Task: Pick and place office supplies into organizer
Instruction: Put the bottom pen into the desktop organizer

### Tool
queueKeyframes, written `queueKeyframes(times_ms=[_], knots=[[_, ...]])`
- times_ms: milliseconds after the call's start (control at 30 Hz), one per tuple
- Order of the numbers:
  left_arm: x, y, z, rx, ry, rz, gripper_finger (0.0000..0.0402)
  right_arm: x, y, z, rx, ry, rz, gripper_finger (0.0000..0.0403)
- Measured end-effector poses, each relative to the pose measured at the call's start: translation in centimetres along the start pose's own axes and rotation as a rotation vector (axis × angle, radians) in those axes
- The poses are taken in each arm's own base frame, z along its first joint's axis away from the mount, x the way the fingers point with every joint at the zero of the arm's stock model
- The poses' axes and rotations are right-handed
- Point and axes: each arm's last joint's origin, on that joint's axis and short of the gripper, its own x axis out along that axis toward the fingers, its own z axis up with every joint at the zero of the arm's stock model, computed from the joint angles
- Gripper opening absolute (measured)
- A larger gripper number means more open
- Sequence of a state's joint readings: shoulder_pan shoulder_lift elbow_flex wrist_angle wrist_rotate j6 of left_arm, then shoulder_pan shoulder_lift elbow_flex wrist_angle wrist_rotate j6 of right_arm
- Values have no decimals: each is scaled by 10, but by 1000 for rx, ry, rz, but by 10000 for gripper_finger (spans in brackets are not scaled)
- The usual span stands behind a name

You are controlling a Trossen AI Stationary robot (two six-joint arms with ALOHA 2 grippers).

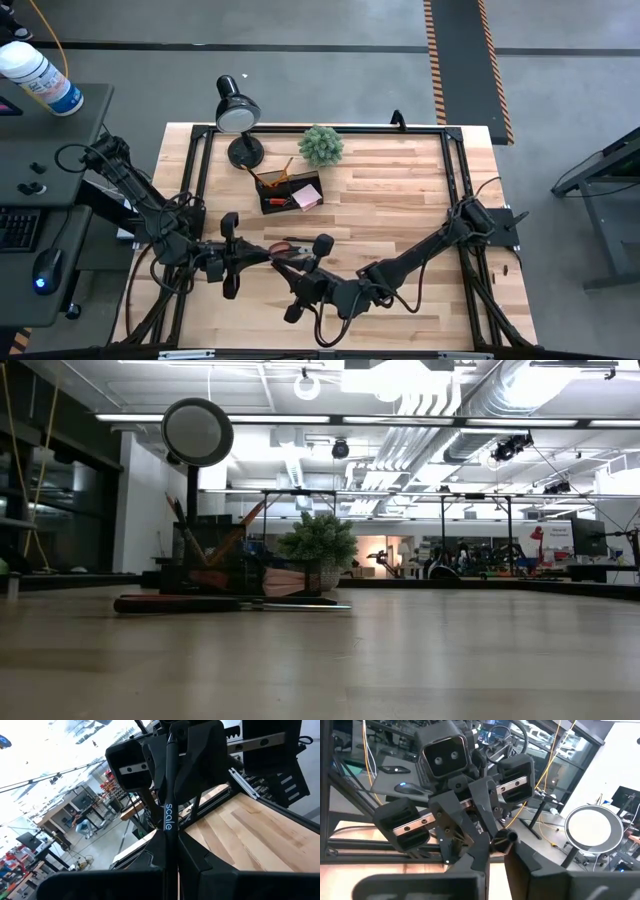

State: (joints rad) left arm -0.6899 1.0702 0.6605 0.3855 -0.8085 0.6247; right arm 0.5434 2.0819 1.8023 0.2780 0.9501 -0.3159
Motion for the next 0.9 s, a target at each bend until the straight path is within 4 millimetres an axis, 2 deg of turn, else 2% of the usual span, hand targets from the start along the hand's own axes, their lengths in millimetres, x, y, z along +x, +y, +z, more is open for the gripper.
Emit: queueKeyframes(times_ms=[133, 233, 700, 900], knots=[[0, -1, -1, 9, -2, -20, 3, 0, 0, 0, -5, 1, 0, 28], [0, -1, -2, 16, -1, -31, 20, 0, 1, -1, -11, 1, 4, 28], [0, -3, -10, 131, 118, 33, 165, 3, -1, -3, -2, 13, -10, 28], [-2, -2, -18, 232, 251, 132, 203, 24, -16, -22, -19, 129, -70, 28]])
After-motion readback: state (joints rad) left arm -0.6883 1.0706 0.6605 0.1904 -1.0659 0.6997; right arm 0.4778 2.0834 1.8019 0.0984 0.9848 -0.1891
